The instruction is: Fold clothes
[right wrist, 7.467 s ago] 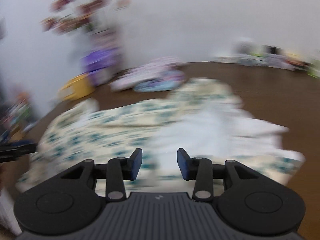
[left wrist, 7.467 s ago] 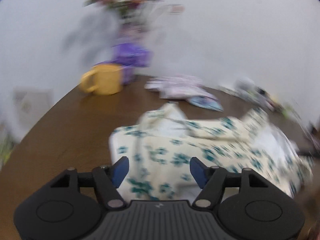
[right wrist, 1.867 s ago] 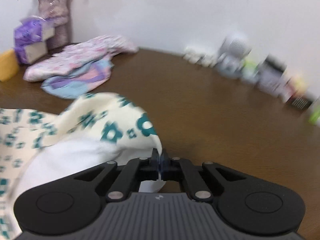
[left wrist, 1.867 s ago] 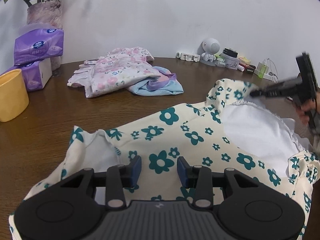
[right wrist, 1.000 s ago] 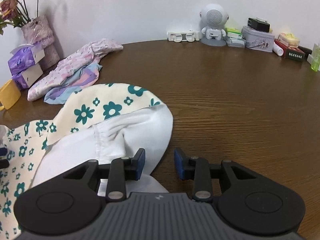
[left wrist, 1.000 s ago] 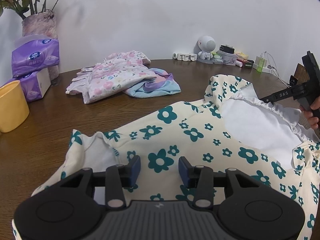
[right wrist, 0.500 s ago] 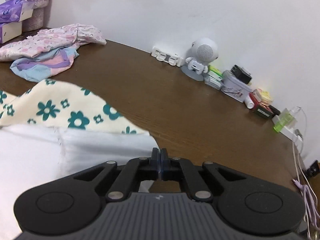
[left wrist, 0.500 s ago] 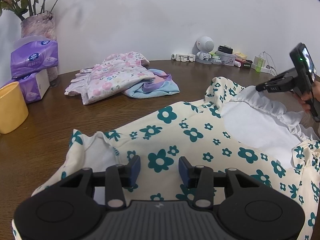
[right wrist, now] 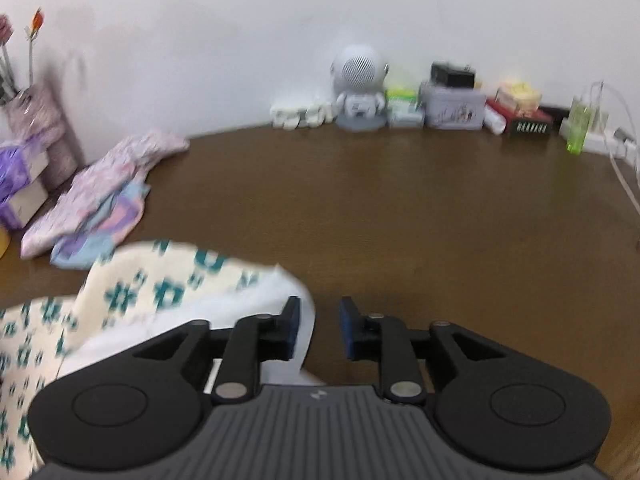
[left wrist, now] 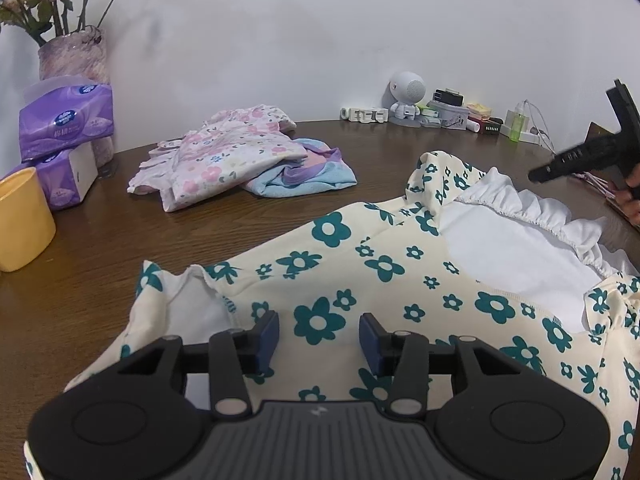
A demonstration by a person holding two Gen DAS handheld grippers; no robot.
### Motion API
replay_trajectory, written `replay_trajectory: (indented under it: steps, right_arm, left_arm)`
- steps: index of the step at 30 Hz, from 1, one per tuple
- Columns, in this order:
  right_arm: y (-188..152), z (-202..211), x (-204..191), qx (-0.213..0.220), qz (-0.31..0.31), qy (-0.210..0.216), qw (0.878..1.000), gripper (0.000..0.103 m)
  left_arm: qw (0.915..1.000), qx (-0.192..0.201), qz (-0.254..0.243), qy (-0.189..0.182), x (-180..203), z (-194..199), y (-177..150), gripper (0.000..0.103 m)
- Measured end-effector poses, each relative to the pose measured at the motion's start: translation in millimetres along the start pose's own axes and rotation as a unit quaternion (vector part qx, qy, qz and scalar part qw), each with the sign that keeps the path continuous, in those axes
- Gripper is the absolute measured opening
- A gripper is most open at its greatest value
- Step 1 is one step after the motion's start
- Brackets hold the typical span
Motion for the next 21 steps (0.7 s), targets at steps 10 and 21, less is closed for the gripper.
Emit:
replay_trajectory:
  steps: [10,21]
  right_arm:
    - [-29.4,-10.8,-25.9,-0.028,0.04,0.008,0.999,0.025]
    - [-33.1,-18.6,-48.3,-0.024,0.215,-0.113,0.97,0.004]
  left_arm:
    - [1.0,0.001,-0.003,0.0,0.8,-0.5,-0.3,0.044]
    - [1.0,0.002,-0.004,-0.002,0.8,0.5,-0.9,0.045]
Point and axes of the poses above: each gripper's, at about its wrist camera, not at the fingertips, and z roughly against the way its jaws point, x to its right, y to its top, the point moved 5 cm from there along -z, roughly the way its jaws point, and after that the axes turned 4 degrees about z, right-handed, at the moved point
